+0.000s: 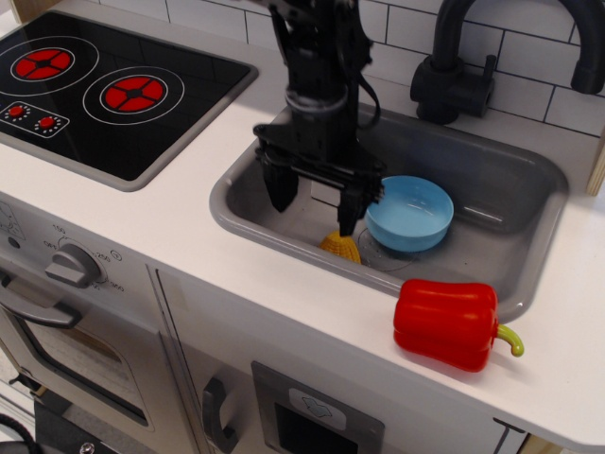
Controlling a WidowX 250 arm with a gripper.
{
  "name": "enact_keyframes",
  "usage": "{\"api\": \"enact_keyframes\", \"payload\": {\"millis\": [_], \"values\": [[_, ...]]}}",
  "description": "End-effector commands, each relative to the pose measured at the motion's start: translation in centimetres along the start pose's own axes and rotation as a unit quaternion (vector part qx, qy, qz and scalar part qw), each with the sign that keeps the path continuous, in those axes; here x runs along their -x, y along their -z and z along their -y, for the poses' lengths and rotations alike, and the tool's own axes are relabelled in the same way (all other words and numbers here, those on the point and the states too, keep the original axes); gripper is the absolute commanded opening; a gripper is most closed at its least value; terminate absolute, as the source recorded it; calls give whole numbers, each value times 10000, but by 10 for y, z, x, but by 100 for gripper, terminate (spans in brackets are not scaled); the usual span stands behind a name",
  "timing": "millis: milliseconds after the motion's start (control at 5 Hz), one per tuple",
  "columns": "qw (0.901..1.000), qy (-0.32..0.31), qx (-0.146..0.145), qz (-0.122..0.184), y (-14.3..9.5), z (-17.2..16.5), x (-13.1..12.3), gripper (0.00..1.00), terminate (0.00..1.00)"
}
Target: Put corn in bowl sink
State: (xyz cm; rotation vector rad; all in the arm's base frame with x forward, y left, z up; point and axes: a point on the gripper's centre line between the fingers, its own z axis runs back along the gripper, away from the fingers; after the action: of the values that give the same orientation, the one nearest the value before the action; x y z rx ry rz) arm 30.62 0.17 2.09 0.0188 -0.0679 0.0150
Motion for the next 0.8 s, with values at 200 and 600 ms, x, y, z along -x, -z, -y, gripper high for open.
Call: {"api": "enact_keyframes", "payload": {"millis": [200, 600], "values": [[10000, -41, -78, -19, 16, 7, -6, 100, 0], [9999, 23, -70, -116, 18, 11, -6, 100, 0]]}}
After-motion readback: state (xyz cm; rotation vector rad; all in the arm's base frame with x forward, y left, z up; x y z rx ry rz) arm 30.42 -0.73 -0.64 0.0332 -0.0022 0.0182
